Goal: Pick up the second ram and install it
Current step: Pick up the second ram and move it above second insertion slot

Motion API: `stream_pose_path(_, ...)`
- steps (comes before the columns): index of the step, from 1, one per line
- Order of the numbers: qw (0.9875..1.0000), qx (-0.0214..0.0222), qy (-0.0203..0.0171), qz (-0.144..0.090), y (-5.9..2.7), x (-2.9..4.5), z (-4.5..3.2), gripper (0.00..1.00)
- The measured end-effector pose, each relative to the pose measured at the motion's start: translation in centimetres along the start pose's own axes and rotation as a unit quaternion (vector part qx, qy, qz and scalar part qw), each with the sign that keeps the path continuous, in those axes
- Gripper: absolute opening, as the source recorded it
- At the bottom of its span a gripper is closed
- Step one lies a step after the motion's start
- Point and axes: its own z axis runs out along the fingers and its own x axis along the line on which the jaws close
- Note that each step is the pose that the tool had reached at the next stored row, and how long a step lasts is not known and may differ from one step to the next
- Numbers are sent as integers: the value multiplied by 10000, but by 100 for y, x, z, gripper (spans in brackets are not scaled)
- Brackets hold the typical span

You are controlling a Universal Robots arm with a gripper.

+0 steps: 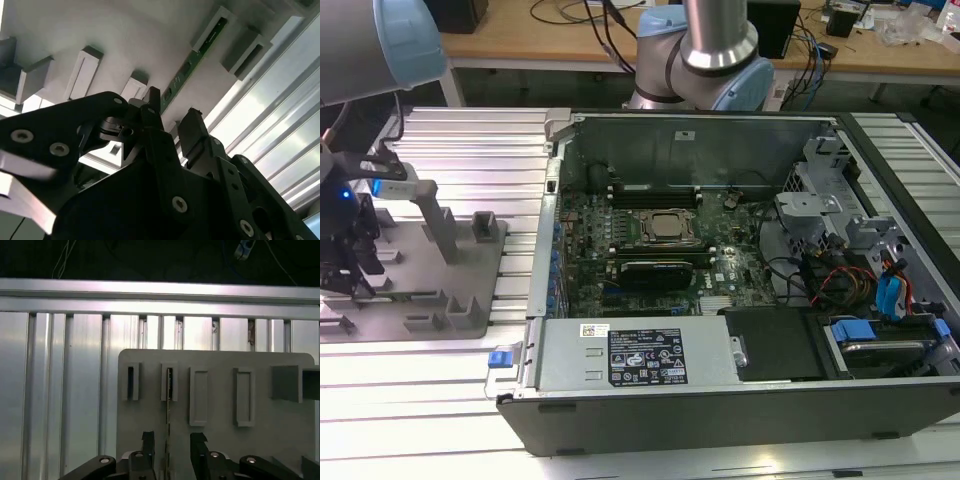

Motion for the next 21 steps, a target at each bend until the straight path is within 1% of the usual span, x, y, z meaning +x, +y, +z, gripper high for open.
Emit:
stream_pose_path(4,9998,-1,9,-192,-1,0,154,40)
stream_pose_path(6,9997,-2,11,-243,12,-1,193,40)
stream_pose_path(9,9997,-2,15,-249,23,0,261,40)
stream_pose_path(10,9998,-2,13,-202,22,0,263,40)
stream_pose_path(11,9998,-1,12,-192,22,0,264,40)
stream_pose_path(13,9998,0,11,-181,23,-1,238,40)
stream_pose_path(16,9998,-1,11,-181,23,0,237,40)
stream_pose_path(18,9998,-1,11,-180,24,0,237,39)
stream_pose_path(19,9998,-1,11,-179,23,0,237,31)
stream_pose_path(21,9998,-2,11,-179,24,0,226,31)
